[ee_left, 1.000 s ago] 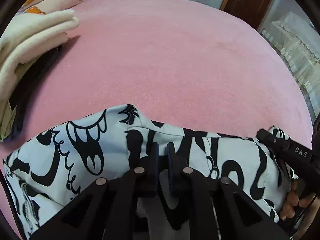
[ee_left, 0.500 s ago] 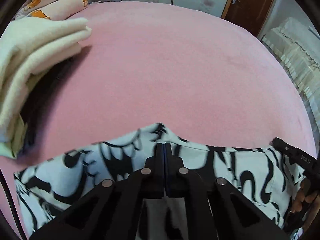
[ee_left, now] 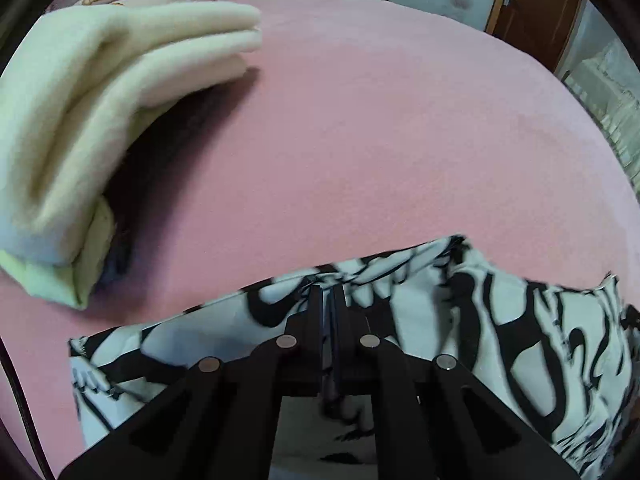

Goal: Fold large clothes

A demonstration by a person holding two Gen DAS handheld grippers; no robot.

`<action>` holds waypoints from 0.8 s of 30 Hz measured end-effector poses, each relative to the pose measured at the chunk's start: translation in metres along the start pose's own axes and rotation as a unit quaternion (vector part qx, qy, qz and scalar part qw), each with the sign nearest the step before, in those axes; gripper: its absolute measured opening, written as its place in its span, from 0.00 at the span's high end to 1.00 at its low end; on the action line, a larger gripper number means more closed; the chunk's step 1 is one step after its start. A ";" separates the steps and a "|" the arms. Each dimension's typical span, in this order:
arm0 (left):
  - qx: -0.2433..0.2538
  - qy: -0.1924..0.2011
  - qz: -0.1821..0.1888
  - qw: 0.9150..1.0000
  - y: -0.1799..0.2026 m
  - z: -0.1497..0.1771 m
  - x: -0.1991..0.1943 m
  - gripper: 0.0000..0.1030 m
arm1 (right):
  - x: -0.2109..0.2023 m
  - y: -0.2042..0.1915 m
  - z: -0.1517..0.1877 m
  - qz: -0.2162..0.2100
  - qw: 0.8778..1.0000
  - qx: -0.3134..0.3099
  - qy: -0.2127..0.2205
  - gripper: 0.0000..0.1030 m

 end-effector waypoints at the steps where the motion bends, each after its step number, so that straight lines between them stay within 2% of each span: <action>1: -0.001 0.001 -0.008 1.000 -0.003 0.001 -0.002 0.97 | -0.005 0.010 0.000 0.024 1.000 0.003 0.006 1.00; 4: 0.003 -0.003 -0.023 1.000 -0.010 0.001 -0.010 0.97 | -0.027 0.047 -0.002 0.060 0.997 0.034 0.032 1.00; 8: -0.003 0.001 -0.011 1.000 -0.013 0.006 -0.032 0.96 | -0.068 0.087 0.002 0.057 0.990 0.113 0.058 1.00; 12: -0.015 0.008 -0.008 1.000 -0.015 0.019 -0.063 0.92 | -0.101 0.092 0.017 0.068 0.987 0.134 0.062 1.00; 14: -0.021 0.004 -0.005 1.000 -0.014 0.029 -0.079 0.91 | -0.115 0.086 0.032 0.052 0.986 0.146 0.057 1.00; 18: -0.017 0.002 0.026 1.000 -0.002 0.048 -0.119 0.83 | -0.139 0.061 0.061 -0.001 0.987 0.158 0.029 1.00; 24: 0.021 -0.002 0.059 0.998 0.033 0.108 -0.181 0.80 | -0.172 0.002 0.116 -0.052 0.988 0.142 -0.002 1.00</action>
Point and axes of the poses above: each gripper's, at about its wrist camera, not at the fingertips, and x roughly the way its jaws point, y to its right, z to its underside, the point moved 1 cm from there along x, roughly the way its jaws point, and after that the axes turned 8 degrees about x, right-handed, at the moved point
